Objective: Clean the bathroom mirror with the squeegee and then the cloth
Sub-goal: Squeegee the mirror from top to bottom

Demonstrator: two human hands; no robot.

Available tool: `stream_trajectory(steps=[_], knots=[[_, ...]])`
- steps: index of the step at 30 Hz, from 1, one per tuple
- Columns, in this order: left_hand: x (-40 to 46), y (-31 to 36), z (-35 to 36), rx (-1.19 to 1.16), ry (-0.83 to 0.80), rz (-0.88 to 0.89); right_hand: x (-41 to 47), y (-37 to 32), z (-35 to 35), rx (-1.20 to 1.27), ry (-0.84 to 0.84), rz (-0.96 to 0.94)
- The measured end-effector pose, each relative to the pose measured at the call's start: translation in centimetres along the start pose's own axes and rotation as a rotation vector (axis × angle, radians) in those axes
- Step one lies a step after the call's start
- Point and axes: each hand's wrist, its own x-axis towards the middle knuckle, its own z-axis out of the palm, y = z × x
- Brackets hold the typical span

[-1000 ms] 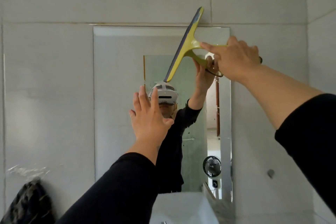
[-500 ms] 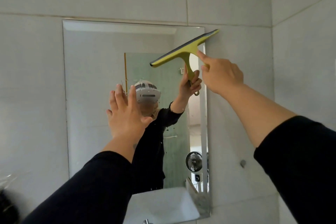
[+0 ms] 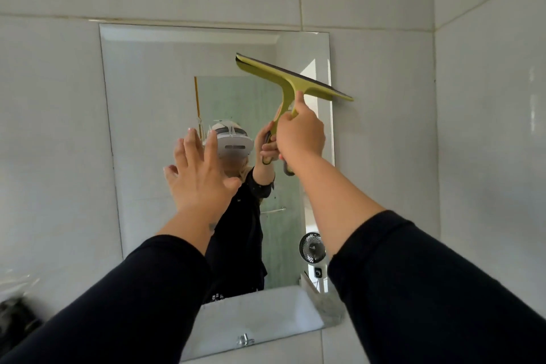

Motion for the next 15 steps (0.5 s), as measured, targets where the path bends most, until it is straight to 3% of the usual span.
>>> stream_trajectory(steps=[9,15], knots=[[-2.8,-3.4,-0.8,-0.014,-0.032,-0.113,-3.2,-1.3,3.8,0.109,-0.014,0.009],[-4.1,-4.2,-1.0,-0.061,-0.071,-0.204,-5.4,-2.5,6.6,0.046,-0.077,-0.076]])
